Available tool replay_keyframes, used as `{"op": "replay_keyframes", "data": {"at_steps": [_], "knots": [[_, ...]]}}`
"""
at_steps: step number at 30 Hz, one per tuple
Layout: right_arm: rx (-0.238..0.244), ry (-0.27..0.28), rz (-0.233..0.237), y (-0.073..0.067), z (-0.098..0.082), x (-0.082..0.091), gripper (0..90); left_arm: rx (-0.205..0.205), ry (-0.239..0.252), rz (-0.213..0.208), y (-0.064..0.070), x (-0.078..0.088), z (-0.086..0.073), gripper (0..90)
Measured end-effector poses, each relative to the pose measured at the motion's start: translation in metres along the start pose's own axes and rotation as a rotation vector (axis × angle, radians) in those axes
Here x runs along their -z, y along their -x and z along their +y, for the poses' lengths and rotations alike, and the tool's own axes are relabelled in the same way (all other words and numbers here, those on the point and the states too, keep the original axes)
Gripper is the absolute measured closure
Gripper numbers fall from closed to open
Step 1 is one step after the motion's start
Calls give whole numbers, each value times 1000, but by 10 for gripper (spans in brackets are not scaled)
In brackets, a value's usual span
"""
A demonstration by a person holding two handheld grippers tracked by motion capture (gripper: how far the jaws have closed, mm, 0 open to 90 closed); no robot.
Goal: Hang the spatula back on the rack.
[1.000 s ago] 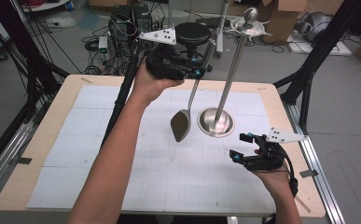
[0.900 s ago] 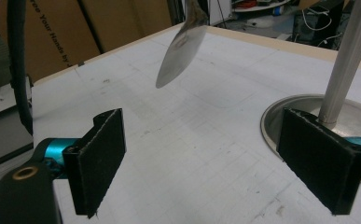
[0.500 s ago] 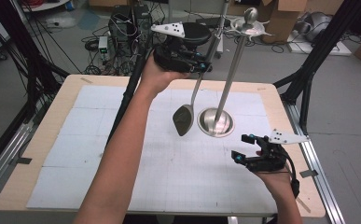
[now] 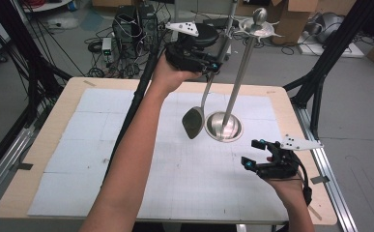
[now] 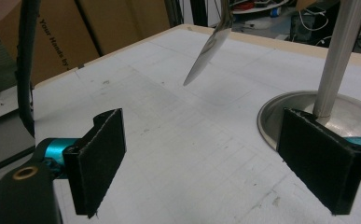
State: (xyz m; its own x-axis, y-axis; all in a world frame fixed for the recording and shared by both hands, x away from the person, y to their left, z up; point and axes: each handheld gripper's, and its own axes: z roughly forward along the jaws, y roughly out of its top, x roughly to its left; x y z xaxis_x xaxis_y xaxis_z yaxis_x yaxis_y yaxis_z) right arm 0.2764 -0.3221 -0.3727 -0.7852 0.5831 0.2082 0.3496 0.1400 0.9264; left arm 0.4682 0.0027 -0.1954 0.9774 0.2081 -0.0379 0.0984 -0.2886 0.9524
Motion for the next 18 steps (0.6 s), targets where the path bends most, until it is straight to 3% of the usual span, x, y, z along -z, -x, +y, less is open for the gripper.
{"op": "replay_keyframes", "data": {"at_steps": [18], "knots": [[2,2,-1,1,0,1,151,21,-26,-6,-6,-16,-5,691]]}}
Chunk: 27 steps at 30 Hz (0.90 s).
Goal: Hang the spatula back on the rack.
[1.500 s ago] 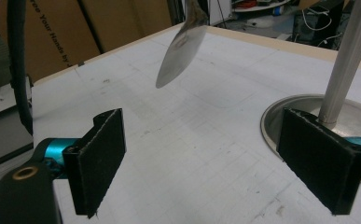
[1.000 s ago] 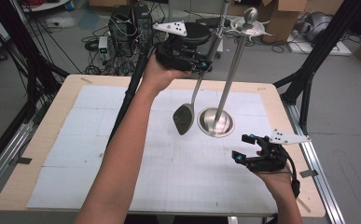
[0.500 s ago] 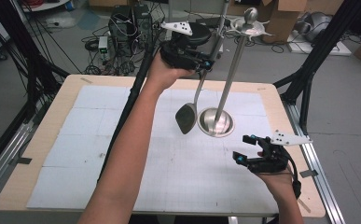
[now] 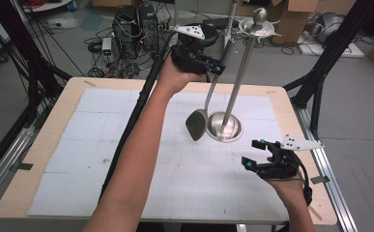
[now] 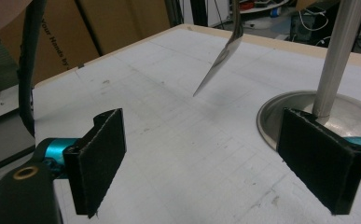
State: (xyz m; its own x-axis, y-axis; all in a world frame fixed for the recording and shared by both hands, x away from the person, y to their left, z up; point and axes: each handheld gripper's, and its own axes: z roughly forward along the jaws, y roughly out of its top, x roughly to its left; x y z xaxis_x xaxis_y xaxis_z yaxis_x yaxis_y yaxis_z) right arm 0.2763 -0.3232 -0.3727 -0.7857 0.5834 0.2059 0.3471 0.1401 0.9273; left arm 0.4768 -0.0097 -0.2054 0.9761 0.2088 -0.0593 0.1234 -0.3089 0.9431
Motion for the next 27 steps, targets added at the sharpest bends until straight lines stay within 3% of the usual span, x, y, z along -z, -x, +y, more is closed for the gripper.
{"op": "replay_keyframes", "data": {"at_steps": [11,19,24,27], "knots": [[0,-1,5,0,0,0,151,15,-13,13,-2,-2,-2,675],[4,2,3,0,0,0,151,36,-64,32,-2,1,-6,535],[7,-3,3,-2,1,-1,151,52,-45,53,3,11,-9,466],[6,0,5,-2,1,-1,151,54,-45,40,6,15,-14,451]]}}
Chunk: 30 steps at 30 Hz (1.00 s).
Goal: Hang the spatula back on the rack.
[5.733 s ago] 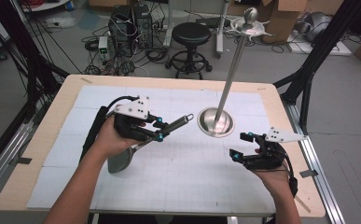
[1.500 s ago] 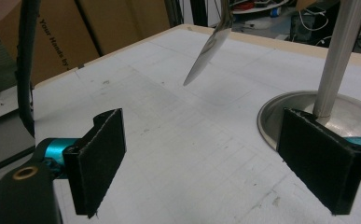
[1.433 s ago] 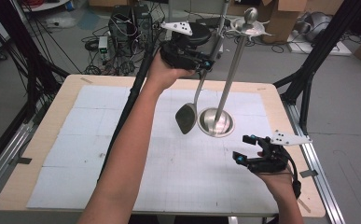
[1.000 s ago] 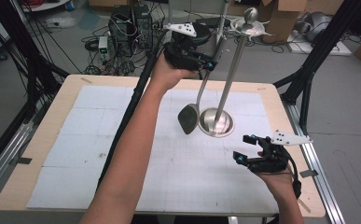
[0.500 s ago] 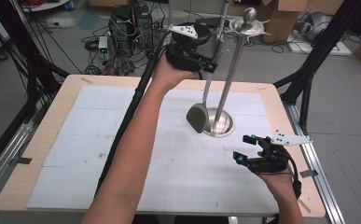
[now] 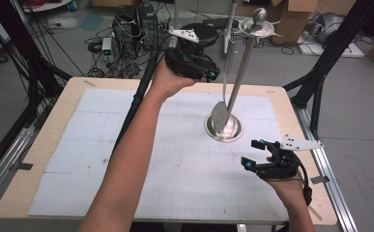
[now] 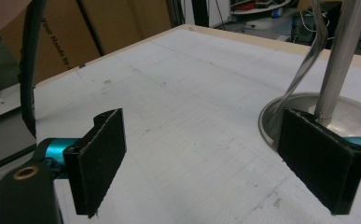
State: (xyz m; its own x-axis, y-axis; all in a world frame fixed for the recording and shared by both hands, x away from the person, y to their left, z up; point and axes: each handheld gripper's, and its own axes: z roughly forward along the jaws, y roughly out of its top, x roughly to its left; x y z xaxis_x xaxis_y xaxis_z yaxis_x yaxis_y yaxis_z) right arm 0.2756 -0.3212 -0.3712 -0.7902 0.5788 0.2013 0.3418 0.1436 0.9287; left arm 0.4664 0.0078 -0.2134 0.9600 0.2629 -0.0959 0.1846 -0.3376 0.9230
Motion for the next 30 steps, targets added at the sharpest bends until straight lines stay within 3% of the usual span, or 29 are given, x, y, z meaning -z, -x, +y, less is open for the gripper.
{"op": "replay_keyframes", "data": {"at_steps": [3,10,16,21,30], "knots": [[2,-2,-1,0,1,0,151,-10,-1,-2,4,10,-7,422],[1,-13,-6,-1,-1,0,151,-29,84,-1,12,45,-27,384],[5,-18,-5,-2,-1,-3,151,-22,117,-6,18,60,-43,356],[9,-17,-5,-3,0,-4,151,-35,159,-32,33,77,-60,337],[11,-17,1,-5,1,-7,151,-35,216,-40,48,105,-84,293]]}}
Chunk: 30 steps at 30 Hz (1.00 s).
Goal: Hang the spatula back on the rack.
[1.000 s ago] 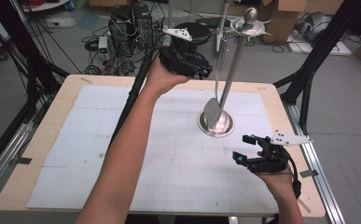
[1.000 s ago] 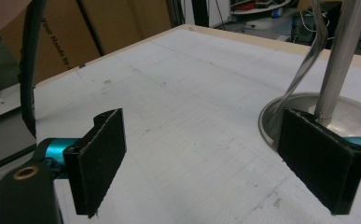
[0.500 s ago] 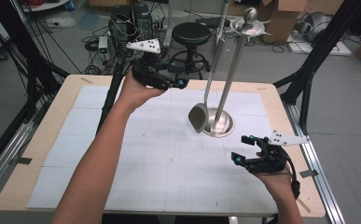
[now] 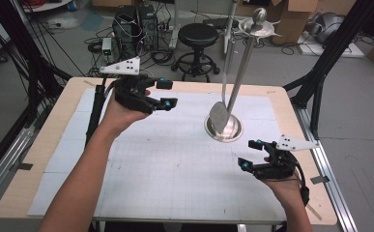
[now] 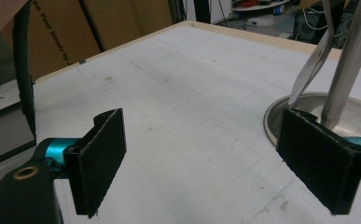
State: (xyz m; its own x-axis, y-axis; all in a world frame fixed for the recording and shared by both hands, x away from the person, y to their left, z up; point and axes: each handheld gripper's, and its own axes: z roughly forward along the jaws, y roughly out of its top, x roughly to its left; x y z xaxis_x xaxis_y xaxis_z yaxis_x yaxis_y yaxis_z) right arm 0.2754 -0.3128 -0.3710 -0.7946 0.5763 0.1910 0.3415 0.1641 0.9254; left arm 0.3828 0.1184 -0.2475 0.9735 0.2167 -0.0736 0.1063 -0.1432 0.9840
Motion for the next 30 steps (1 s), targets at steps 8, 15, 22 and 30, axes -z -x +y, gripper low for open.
{"op": "replay_keyframes", "data": {"at_steps": [8,15,22,30], "knots": [[7,-3,1,0,0,-3,151,7,40,-3,10,22,-20,273],[13,-19,-4,0,1,-5,151,-5,48,12,23,33,-34,242],[13,-15,-6,0,1,-4,151,-13,54,36,34,48,-51,213],[11,-12,-6,0,1,-5,151,13,22,91,48,67,-83,151]]}}
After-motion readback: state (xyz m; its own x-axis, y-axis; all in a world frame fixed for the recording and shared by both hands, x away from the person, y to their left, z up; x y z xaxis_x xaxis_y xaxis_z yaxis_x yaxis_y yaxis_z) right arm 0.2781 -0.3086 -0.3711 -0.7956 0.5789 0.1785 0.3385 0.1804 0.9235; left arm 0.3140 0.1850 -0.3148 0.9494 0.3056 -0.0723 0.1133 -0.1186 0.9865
